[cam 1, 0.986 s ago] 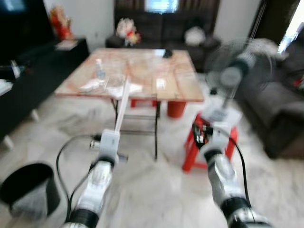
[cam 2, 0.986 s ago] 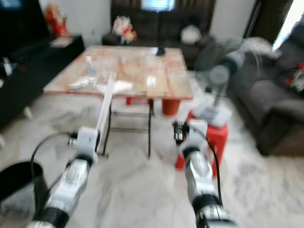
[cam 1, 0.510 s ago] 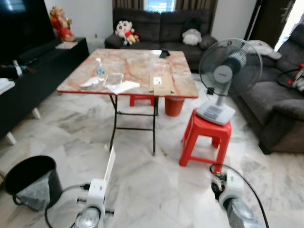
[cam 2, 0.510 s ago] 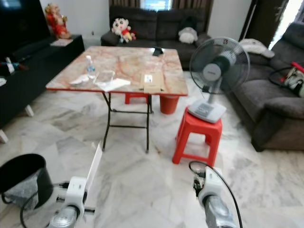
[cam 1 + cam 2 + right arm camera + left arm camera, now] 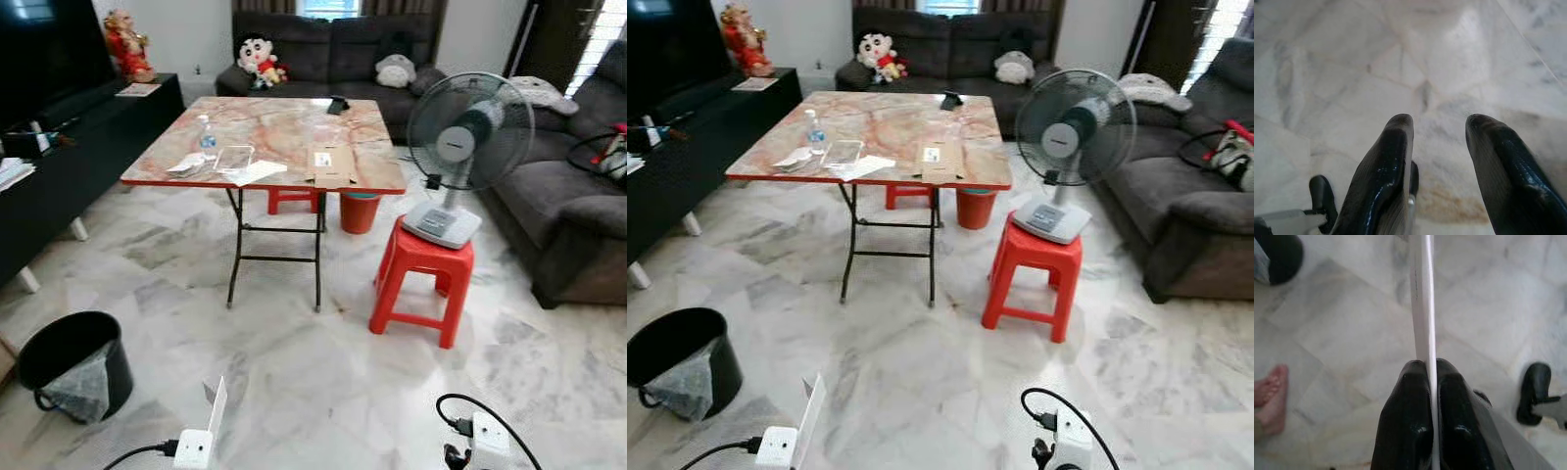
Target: Picking trash to rubbish bin
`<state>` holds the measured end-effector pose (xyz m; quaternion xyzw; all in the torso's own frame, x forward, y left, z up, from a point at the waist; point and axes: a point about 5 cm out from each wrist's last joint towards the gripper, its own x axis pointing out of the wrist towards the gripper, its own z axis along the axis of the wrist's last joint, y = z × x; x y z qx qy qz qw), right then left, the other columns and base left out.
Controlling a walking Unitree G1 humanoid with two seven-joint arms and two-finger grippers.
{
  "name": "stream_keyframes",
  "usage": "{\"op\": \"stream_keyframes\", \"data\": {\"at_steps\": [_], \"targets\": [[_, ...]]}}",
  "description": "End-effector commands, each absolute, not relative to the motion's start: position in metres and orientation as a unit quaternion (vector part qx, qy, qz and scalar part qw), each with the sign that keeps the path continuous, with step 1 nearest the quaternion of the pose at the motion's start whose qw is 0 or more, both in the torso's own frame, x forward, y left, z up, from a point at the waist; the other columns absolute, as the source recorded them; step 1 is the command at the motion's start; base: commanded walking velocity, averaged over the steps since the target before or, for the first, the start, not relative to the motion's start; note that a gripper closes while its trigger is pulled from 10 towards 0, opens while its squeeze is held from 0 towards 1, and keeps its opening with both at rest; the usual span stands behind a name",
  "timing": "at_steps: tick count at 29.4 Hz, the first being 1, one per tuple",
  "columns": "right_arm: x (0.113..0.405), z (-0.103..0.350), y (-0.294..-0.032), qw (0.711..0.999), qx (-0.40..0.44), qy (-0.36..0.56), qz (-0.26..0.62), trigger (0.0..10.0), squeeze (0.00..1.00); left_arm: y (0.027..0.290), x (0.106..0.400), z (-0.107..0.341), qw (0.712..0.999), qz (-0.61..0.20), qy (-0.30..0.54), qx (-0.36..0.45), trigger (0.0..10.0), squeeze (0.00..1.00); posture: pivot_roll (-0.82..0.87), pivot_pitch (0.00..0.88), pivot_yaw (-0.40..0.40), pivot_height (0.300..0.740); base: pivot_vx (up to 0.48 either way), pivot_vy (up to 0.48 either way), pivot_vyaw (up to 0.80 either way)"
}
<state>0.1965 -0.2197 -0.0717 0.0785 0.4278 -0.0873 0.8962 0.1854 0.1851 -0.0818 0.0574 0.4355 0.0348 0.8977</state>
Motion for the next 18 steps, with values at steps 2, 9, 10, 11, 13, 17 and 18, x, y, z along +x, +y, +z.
{"op": "stream_keyframes", "data": {"at_steps": [2,9,10,11,13,17,18], "targets": [[0.1995,-0.0698,-0.2206,0.899,0.071,0.422,-0.089,10.0,0.00,0.1861,0.1783,-0.0858,0.888,0.041,0.454,0.057,10.0,0.00,-0.04,0.008,-0.040,0.740,0.000,0.000,0.40],[0.2033,-0.0681,-0.2194,0.901,0.068,0.419,-0.085,10.0,0.00,0.1853,0.1752,-0.0876,0.884,0.039,0.462,0.065,10.0,0.00,-0.04,0.008,-0.040,0.740,0.000,0.000,0.80],[0.2033,-0.0681,-0.2194,0.901,0.068,0.419,-0.085,10.0,0.00,0.1853,0.1752,-0.0876,0.884,0.039,0.462,0.065,10.0,0.00,-0.04,0.008,-0.040,0.740,0.000,0.000,0.80],[0.2033,-0.0681,-0.2189,0.901,0.068,0.419,-0.085,10.0,0.00,0.1848,0.1747,-0.0879,0.883,0.038,0.464,0.065,10.0,0.00,-0.04,0.008,-0.040,0.740,0.000,0.000,0.80],[0.2032,-0.0683,-0.2183,0.901,0.068,0.419,-0.084,10.0,0.00,0.1845,0.1744,-0.0881,0.882,0.037,0.464,0.066,10.0,0.00,-0.04,0.008,-0.040,0.740,0.000,0.000,0.80],[0.2025,-0.0689,-0.2174,0.901,0.069,0.420,-0.084,10.0,0.00,0.1841,0.1737,-0.0885,0.882,0.036,0.466,0.067,10.0,0.00,-0.04,0.008,-0.040,0.740,0.000,0.000,0.80],[0.2022,-0.0691,-0.2174,0.901,0.069,0.421,-0.084,10.0,0.00,0.1841,0.1735,-0.0885,0.882,0.037,0.466,0.067,10.0,0.00,-0.04,0.008,-0.040,0.740,0.000,0.000,0.80]]}}
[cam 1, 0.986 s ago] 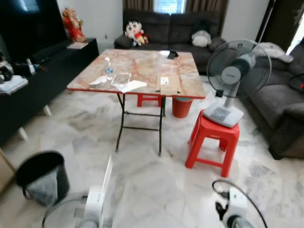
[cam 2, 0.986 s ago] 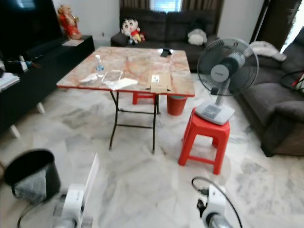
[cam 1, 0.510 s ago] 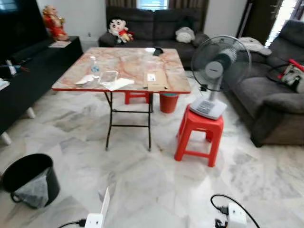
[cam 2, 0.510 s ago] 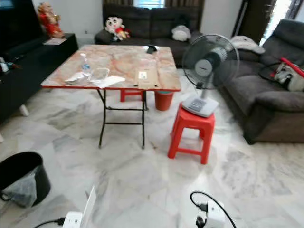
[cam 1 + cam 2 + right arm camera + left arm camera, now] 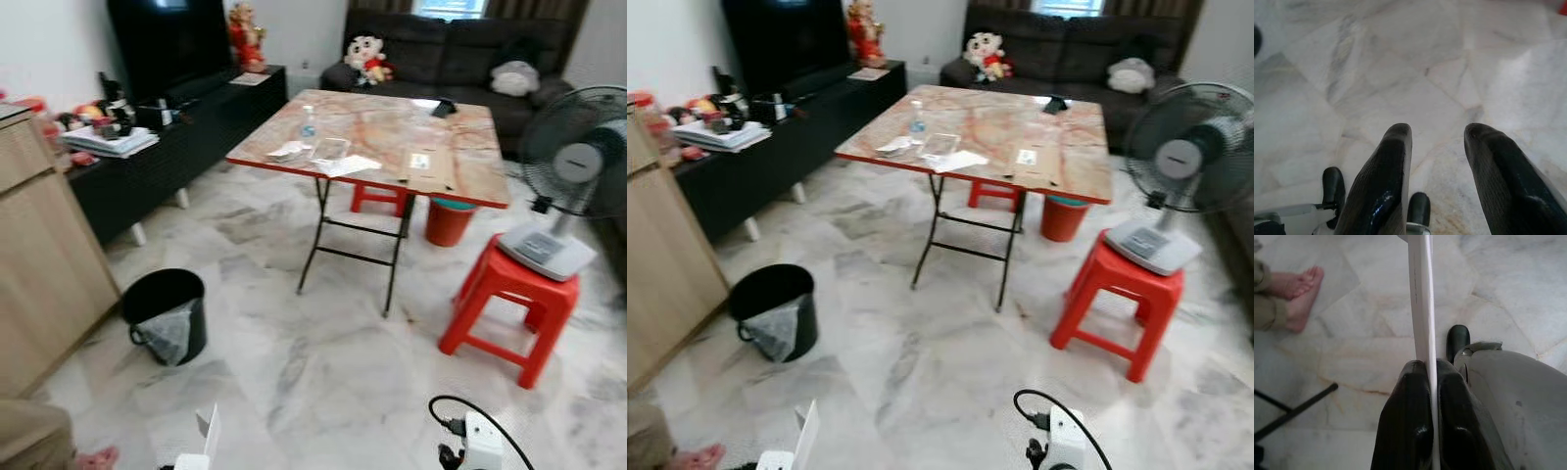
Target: Picking trash to rubbish bin
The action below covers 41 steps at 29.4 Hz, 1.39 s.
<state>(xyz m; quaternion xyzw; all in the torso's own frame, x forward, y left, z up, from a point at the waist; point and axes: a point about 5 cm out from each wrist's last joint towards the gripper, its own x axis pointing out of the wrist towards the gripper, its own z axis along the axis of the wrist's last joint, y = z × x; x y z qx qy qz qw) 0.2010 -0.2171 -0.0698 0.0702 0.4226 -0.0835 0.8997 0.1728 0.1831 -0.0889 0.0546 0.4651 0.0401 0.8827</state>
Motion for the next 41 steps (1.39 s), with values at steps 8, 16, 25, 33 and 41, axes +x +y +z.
{"op": "stream_keyframes", "data": {"at_steps": [8,16,25,33,41], "targets": [[0.2016,-0.0694,-0.2172,0.901,0.069,0.421,-0.085,10.0,0.00,0.1852,0.1726,-0.0888,0.881,0.041,0.466,0.075,10.0,0.00,-0.04,0.013,-0.041,0.740,0.000,0.000,0.62],[0.2042,-0.0686,-0.2136,0.903,0.072,0.418,-0.072,10.0,0.00,0.1854,0.1721,-0.0890,0.879,0.043,0.467,0.081,10.0,0.00,-0.04,0.014,-0.042,0.740,0.350,0.000,0.20],[0.2070,-0.0673,-0.2108,0.906,0.082,0.409,-0.070,10.0,0.00,0.1858,0.1718,-0.0890,0.880,0.047,0.467,0.079,10.0,0.00,-0.04,0.016,-0.043,0.740,0.401,0.000,0.00],[0.2079,-0.0665,-0.2120,0.907,0.075,0.408,-0.069,10.0,0.00,0.1871,0.1710,-0.0891,0.879,0.049,0.467,0.081,10.0,0.00,-0.04,0.020,-0.042,0.740,0.417,0.000,0.00],[0.2080,-0.0660,-0.2139,0.908,0.064,0.407,-0.070,10.0,0.00,0.1874,0.1708,-0.0892,0.879,0.050,0.466,0.081,10.0,0.00,-0.04,0.021,-0.041,0.740,0.420,0.000,0.41]]}}
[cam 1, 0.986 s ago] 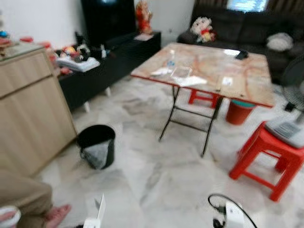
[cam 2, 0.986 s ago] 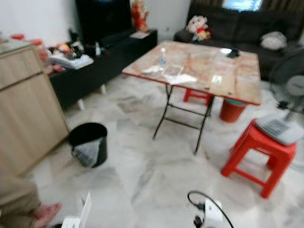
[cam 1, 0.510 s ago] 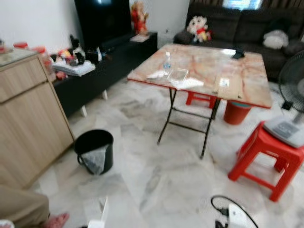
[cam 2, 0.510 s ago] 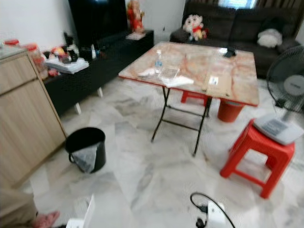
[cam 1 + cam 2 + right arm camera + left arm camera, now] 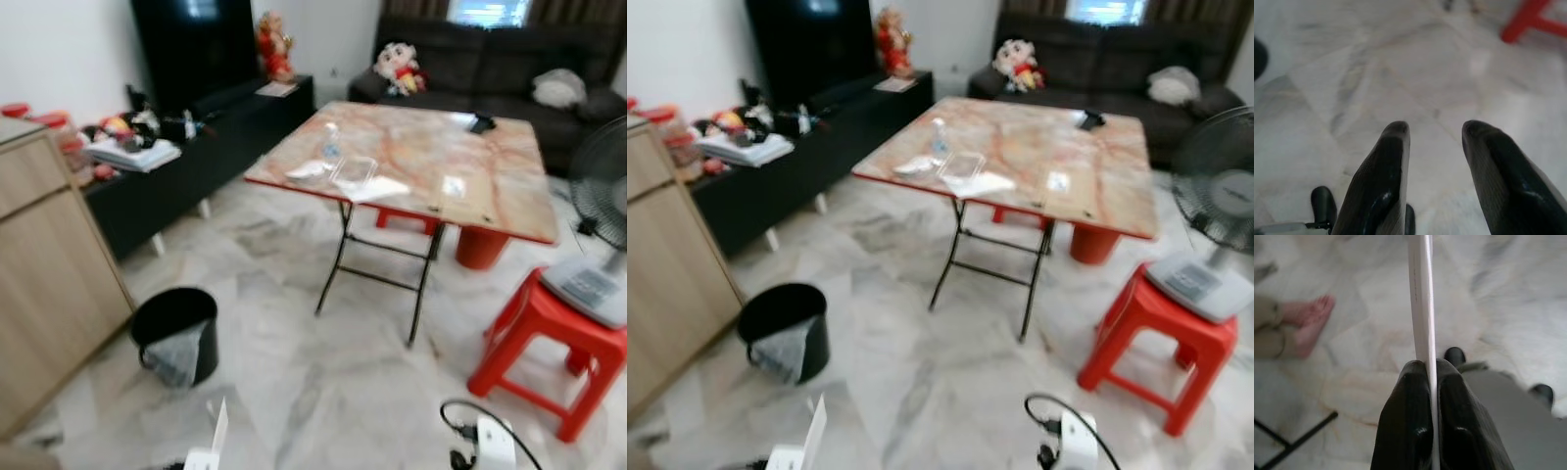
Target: Picking trash to rubbish bin
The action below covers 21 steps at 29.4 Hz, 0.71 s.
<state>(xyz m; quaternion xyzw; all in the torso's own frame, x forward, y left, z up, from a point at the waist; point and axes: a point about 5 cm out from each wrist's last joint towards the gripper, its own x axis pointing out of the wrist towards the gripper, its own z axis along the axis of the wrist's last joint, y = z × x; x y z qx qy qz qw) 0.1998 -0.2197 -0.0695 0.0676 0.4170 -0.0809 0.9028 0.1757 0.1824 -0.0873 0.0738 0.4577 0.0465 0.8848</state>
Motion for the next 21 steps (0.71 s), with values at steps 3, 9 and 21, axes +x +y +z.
{"op": "stream_keyframes", "data": {"at_steps": [3,9,21], "targets": [[0.2079,-0.0660,-0.2141,0.909,0.065,0.406,-0.072,10.0,0.00,0.1874,0.1709,-0.0891,0.879,0.050,0.466,0.081,10.0,0.00,-0.04,0.021,-0.041,0.740,0.424,0.000,0.80],[0.2079,-0.0661,-0.2139,0.908,0.061,0.409,-0.068,10.0,0.00,0.1877,0.1712,-0.0889,0.880,0.052,0.465,0.082,10.0,0.00,-0.03,0.022,-0.043,0.740,0.423,0.000,0.46],[0.2099,-0.0655,-0.2108,0.910,0.053,0.408,-0.059,10.0,0.00,0.1882,0.1714,-0.0887,0.880,0.055,0.465,0.079,10.0,0.00,-0.03,0.017,-0.048,0.740,0.423,0.000,0.33]]}}
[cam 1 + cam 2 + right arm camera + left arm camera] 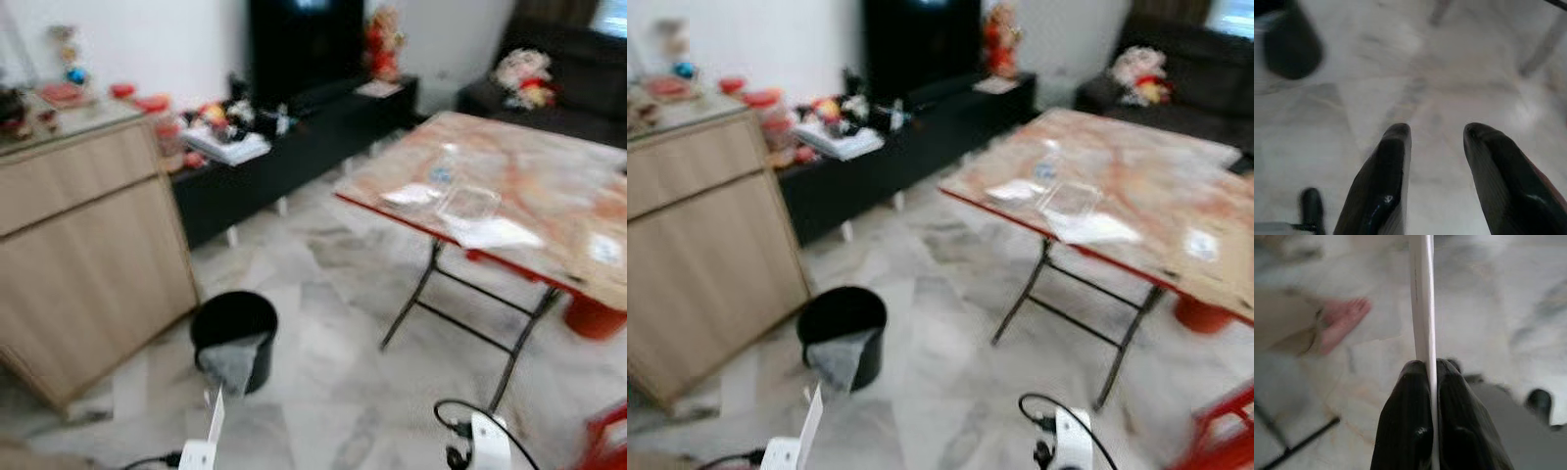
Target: Picking trash to rubbish bin
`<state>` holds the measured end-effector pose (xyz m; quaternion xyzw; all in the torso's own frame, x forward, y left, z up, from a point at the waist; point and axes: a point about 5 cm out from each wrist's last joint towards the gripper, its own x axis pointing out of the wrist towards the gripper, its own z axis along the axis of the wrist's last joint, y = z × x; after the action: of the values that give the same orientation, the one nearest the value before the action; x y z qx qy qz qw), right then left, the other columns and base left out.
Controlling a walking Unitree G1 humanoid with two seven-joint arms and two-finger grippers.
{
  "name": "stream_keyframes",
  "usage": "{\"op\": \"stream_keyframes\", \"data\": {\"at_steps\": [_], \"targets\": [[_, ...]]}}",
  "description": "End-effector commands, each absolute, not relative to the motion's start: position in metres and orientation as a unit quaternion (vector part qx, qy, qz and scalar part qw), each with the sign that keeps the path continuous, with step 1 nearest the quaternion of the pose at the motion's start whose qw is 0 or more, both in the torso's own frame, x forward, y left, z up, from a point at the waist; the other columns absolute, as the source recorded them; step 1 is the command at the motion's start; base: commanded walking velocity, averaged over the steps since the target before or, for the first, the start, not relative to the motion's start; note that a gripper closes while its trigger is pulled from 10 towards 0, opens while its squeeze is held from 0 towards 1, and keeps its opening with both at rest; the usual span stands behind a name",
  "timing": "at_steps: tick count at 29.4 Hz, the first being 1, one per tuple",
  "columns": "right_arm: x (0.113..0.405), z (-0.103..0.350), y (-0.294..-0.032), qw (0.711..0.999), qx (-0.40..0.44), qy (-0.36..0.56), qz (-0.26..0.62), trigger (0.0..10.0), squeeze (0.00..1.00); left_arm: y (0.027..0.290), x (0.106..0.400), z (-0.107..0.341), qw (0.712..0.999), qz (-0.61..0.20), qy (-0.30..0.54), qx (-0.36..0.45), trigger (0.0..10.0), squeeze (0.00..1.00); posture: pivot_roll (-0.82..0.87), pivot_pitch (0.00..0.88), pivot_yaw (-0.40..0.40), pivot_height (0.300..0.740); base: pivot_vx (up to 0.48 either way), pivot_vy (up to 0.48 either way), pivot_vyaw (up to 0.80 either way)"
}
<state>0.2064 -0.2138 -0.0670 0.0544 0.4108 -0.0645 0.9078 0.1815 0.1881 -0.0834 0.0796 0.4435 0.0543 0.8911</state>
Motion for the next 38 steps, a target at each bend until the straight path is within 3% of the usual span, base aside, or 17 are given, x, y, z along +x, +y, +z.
{"op": "stream_keyframes", "data": {"at_steps": [1,12,17,27,33,38], "targets": [[0.2106,-0.0652,-0.2106,0.910,0.052,0.408,-0.056,10.0,0.00,0.1880,0.1716,-0.0887,0.880,0.056,0.465,0.079,10.0,0.00,-0.03,0.015,-0.051,0.740,0.424,0.000,0.00],[0.2118,-0.0639,-0.2130,0.912,0.037,0.405,-0.053,10.0,0.00,0.1860,0.1721,-0.0887,0.881,0.054,0.464,0.079,10.0,0.00,-0.03,0.011,-0.055,0.740,0.423,0.000,0.00],[0.2103,-0.0648,-0.2128,0.911,0.040,0.406,-0.057,10.0,0.00,0.1849,0.1718,-0.0890,0.881,0.053,0.464,0.078,10.0,0.00,-0.03,0.011,-0.056,0.740,0.425,0.000,0.80],[0.2110,-0.0643,-0.2129,0.912,0.037,0.405,-0.056,10.0,0.00,0.1846,0.1731,-0.0884,0.882,0.053,0.463,0.078,10.0,0.00,-0.03,0.010,-0.057,0.740,0.421,0.000,0.00],[0.2107,-0.0646,-0.2127,0.911,0.040,0.406,-0.058,10.0,0.00,0.1847,0.1735,-0.0882,0.882,0.052,0.462,0.079,10.0,0.00,-0.03,0.011,-0.056,0.740,0.421,0.000,0.78],[0.2108,-0.0645,-0.2123,0.912,0.043,0.404,-0.056,10.0,0.00,0.1845,0.1744,-0.0877,0.883,0.050,0.459,0.082,10.0,0.00,-0.03,0.011,-0.056,0.740,0.422,0.000,0.00]]}}
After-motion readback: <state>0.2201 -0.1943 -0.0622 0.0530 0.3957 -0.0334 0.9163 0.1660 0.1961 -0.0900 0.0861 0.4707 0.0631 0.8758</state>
